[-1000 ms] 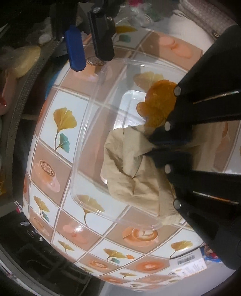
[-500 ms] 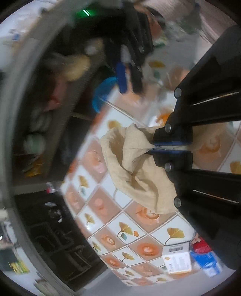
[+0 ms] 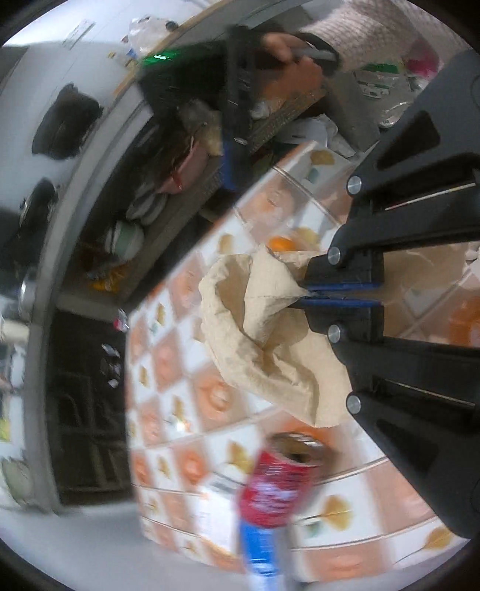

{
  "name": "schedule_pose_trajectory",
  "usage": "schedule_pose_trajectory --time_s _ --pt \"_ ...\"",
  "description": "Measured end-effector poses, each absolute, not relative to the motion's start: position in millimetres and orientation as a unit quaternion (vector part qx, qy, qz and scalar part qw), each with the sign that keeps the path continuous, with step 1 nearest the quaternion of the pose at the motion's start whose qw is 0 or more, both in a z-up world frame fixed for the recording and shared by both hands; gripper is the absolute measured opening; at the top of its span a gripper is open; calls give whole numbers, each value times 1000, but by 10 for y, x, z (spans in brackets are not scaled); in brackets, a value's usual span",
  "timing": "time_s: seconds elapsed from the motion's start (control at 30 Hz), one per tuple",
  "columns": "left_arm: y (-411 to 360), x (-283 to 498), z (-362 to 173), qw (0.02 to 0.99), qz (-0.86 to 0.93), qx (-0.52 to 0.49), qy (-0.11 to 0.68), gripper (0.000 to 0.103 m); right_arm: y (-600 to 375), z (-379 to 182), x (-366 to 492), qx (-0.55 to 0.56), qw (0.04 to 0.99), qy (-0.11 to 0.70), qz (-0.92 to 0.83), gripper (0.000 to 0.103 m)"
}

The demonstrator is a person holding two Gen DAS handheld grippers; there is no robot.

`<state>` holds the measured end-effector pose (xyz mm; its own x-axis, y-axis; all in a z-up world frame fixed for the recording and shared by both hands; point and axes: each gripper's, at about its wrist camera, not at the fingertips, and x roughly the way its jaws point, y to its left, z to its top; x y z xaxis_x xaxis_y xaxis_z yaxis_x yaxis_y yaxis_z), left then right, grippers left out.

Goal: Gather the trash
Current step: 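Grasp the orange peel in the clear plastic box with the right tool while the left tool holds the cloth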

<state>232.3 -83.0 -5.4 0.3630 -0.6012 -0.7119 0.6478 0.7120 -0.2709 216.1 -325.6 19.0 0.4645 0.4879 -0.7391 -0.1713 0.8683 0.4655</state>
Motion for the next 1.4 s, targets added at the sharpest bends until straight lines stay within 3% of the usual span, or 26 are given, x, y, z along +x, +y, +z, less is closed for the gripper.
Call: schedule_pose_trajectory --time_s 0.3,0.7,0.83,1.17,1.4 --pt "-651 2240 -553 820 -344 13 457 2 -2720 31 2785 41 767 601 221 34" --pt "-577 2274 -748 807 -349 3 476 2 -2459 -551 3031 -21 706 682 189 34" --pt "-574 2286 -754 807 -350 3 476 2 -2434 -616 3028 -32 704 686 183 33" --pt "-570 2281 -754 809 -348 4 474 2 -2333 -611 2966 -42 718 672 176 17" --pt "-538 2276 -684 814 -347 4 466 2 -2420 -357 2912 -10 744 646 173 14"
